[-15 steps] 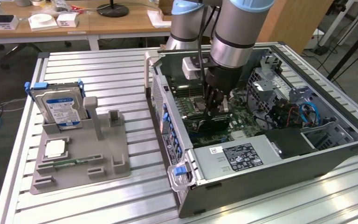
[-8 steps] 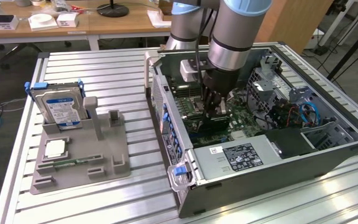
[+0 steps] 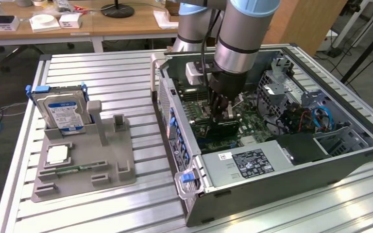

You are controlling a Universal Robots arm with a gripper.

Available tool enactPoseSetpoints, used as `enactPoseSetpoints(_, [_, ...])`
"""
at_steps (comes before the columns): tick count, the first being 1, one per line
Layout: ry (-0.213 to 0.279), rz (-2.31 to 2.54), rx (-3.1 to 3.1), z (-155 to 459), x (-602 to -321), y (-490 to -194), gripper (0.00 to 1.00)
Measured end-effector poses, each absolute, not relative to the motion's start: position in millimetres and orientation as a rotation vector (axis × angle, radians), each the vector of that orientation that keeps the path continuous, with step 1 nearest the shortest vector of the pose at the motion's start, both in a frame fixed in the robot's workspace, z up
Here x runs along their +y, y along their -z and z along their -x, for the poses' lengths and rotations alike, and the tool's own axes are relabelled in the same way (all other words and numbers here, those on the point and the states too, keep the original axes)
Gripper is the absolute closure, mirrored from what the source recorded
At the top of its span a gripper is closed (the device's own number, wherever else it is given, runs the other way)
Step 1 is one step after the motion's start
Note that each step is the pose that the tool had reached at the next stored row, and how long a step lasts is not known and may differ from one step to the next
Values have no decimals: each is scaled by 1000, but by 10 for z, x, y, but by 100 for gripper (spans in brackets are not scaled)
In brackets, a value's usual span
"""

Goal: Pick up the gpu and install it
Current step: 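Press down on the gpu until it lock into place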

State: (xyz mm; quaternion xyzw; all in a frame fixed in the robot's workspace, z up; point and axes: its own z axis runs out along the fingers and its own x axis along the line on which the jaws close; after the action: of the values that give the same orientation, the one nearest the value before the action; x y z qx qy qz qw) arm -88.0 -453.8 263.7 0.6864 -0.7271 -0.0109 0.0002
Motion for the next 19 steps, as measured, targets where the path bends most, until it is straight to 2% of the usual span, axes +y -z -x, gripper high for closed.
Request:
enactPoseSetpoints(5, [32, -2154, -2283, 913, -4542, -2778, 89])
enactPoseSetpoints(19, [30, -2154, -2284, 1274, -4542, -2898, 89])
